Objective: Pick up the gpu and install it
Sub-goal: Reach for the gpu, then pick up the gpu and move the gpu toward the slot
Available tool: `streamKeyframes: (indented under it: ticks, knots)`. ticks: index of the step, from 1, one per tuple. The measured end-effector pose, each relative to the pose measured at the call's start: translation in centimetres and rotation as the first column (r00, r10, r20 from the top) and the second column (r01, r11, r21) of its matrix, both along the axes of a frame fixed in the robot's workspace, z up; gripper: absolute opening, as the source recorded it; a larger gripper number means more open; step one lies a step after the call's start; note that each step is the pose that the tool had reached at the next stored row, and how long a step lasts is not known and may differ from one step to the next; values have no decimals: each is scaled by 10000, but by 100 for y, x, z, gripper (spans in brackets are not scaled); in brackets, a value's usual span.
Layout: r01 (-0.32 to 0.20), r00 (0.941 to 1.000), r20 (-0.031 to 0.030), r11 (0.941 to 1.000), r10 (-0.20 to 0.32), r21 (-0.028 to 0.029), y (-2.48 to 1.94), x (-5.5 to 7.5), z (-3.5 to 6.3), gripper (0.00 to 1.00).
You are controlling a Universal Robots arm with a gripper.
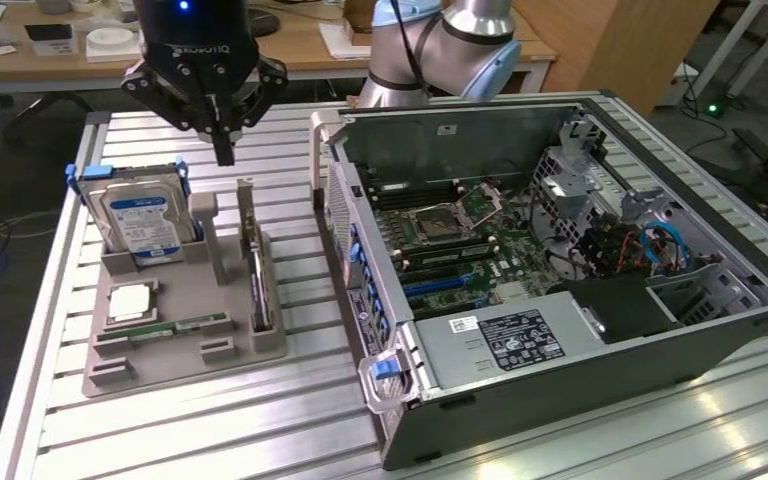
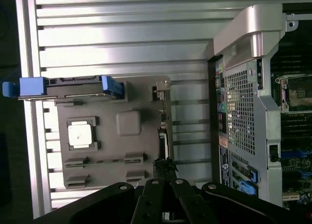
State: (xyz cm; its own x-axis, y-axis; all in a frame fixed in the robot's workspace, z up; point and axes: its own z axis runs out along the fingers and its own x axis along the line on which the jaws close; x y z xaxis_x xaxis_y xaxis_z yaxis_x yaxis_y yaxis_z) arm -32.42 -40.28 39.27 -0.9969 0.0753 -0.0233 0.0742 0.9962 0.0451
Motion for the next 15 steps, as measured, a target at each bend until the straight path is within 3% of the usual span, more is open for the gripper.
streamKeyframes:
  ticks: [12,14,15]
  knots:
    - [0,10000,0,10000,0,0,0,-3,0,10]
    - [1,10000,0,10000,-1,0,0,-3,0,11]
    - [0,10000,0,10000,0,0,0,-3,0,17]
